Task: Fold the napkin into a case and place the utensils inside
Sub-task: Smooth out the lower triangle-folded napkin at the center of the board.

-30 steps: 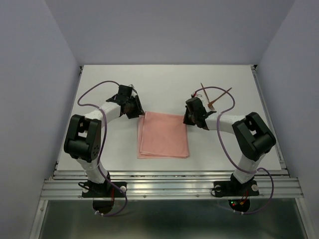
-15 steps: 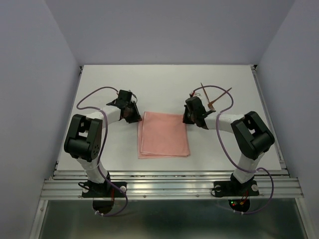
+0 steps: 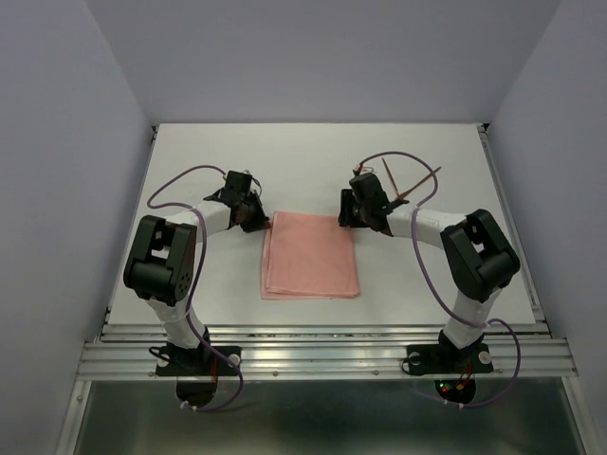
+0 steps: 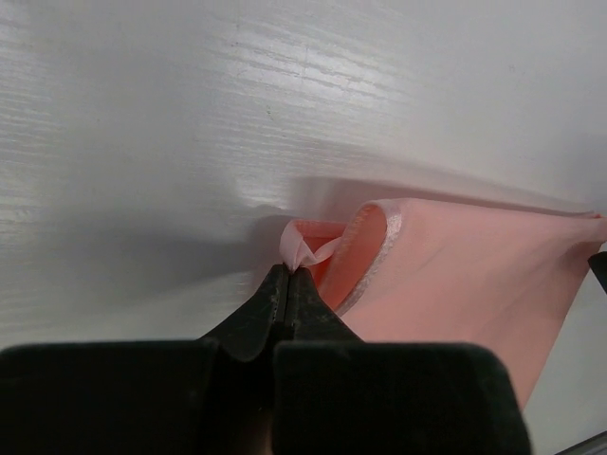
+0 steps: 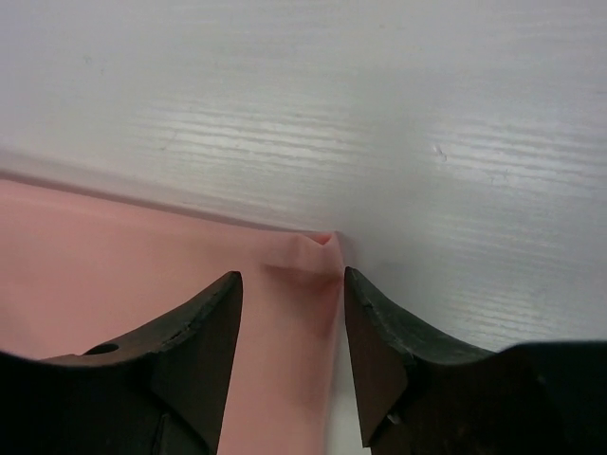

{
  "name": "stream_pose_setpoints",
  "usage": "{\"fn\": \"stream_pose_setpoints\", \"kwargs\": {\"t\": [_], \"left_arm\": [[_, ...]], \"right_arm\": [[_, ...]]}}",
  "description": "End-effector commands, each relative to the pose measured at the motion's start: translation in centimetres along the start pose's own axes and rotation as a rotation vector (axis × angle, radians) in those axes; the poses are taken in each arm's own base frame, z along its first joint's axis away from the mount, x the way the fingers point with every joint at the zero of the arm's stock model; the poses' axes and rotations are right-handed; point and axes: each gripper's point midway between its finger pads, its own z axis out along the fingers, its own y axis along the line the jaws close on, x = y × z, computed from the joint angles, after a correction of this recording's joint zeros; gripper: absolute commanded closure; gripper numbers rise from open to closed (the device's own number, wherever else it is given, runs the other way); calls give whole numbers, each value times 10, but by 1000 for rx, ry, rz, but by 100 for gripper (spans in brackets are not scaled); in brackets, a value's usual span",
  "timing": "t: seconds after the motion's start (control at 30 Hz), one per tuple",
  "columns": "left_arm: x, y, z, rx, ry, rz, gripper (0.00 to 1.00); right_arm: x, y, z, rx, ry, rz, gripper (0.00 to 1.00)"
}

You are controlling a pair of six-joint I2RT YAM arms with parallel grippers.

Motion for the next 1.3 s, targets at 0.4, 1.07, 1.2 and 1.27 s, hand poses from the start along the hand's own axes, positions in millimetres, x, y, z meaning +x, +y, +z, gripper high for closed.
{"fn": "stream_pose_setpoints", "kwargs": {"t": [0.4,1.07,1.2,1.27], "left_arm": [[-6,-1,-1,4,-57,-109,100],[-10,0,2,-2,-81,-136,100],[-13,-2,3,0,-83,-128,100],[-13,-2,4,0,-79,-127,100]], "right_arm": [[19,112,-63,-144,9,-72,51],[143,22,-105,-19,218,84,75],[138,-1,-105,92,179,54,74],[134,-2,-107,101,167,42,74]]}}
